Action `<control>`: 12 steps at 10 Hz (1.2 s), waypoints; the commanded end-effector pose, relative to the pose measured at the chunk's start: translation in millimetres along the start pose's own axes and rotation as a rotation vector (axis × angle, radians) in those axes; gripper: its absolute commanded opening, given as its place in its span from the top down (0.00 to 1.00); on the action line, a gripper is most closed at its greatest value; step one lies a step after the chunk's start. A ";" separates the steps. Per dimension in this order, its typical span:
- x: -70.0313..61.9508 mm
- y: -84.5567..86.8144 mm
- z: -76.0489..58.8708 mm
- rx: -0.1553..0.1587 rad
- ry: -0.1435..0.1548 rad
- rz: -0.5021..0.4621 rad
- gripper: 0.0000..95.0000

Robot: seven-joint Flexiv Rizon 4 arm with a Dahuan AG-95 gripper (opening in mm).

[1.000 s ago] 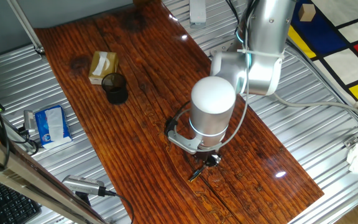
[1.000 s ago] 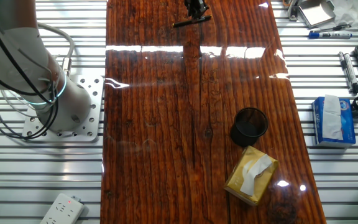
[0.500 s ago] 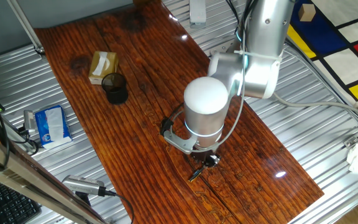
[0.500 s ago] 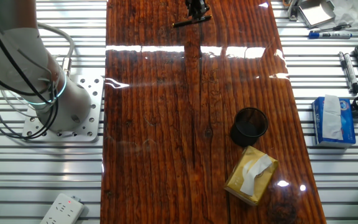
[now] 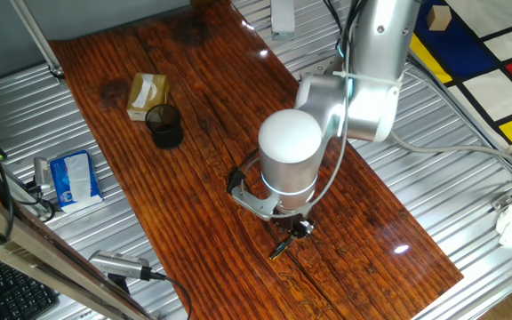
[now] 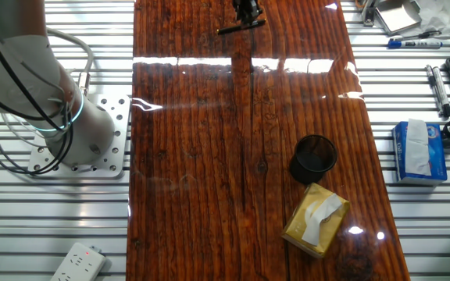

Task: Put the pen into the pen holder

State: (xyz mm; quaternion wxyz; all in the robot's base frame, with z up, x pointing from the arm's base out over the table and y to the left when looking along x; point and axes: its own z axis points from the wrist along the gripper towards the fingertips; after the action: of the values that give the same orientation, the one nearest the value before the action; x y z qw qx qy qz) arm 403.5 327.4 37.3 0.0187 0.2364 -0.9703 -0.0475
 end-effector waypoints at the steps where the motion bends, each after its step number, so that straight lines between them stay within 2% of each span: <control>1: 1.3 -0.5 0.0 0.003 0.004 -0.008 0.80; 12: 2.1 0.1 1.7 0.005 0.011 -0.003 0.80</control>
State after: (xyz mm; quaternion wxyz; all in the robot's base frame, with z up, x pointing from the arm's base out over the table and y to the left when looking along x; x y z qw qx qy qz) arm 401.7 326.9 35.4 0.0238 0.2378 -0.9700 -0.0445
